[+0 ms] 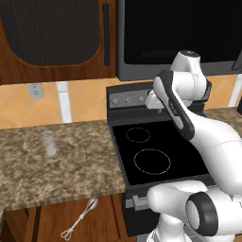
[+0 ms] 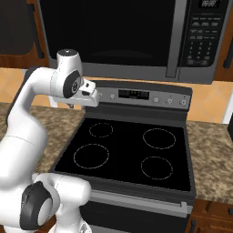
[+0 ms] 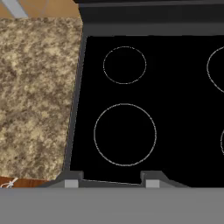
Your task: Pick the tongs from the drawer and place it on the counter.
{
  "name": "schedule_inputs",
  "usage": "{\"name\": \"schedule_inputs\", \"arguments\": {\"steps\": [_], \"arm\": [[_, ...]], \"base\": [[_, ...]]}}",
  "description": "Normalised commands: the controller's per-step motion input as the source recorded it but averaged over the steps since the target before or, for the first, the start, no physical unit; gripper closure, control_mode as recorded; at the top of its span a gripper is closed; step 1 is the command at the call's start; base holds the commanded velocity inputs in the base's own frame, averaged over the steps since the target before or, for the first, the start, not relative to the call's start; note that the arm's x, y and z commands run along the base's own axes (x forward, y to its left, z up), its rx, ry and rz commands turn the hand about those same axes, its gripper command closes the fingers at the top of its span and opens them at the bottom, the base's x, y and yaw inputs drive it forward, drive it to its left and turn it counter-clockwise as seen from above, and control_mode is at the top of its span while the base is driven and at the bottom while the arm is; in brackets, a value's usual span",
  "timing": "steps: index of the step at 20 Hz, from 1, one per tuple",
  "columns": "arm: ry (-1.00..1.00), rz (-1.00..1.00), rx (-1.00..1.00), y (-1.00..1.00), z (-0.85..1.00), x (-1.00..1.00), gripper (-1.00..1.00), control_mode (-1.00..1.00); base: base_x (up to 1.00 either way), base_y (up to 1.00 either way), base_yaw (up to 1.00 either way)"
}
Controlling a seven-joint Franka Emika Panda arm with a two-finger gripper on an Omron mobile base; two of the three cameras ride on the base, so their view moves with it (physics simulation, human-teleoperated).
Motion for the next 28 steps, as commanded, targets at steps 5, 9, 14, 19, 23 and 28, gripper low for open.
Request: {"name": "schedule_inputs", "arguments": {"steps": [5, 9, 14, 19, 23, 28], "arm": [[-0.02, 0.01, -0.01, 0.06, 0.0, -0.17, -1.0, -1.0], [-0.05, 0.14, -0.06, 0.37, 0.0, -0.36, -1.0, -1.0], [-0.12, 0.29, -0.16, 0.67, 0.0, -0.64, -1.0, -1.0], [-0.03, 0.41, -0.24, 0.97, 0.0, -0.74, -1.0, -1.0], [0.0, 0.41, -0.16, 1.0, -0.02, -0.57, -1.0, -1.0], [0.0, 0.39, -0.09, 1.0, -0.16, -0.42, -1.0, -1.0]], "base": [[0.0, 0.0, 0.0], [0.0, 0.0, 0.0], [0.0, 0.0, 0.0], [0.0, 0.0, 0.0], [0.0, 0.0, 0.0], [0.0, 0.0, 0.0]]}}
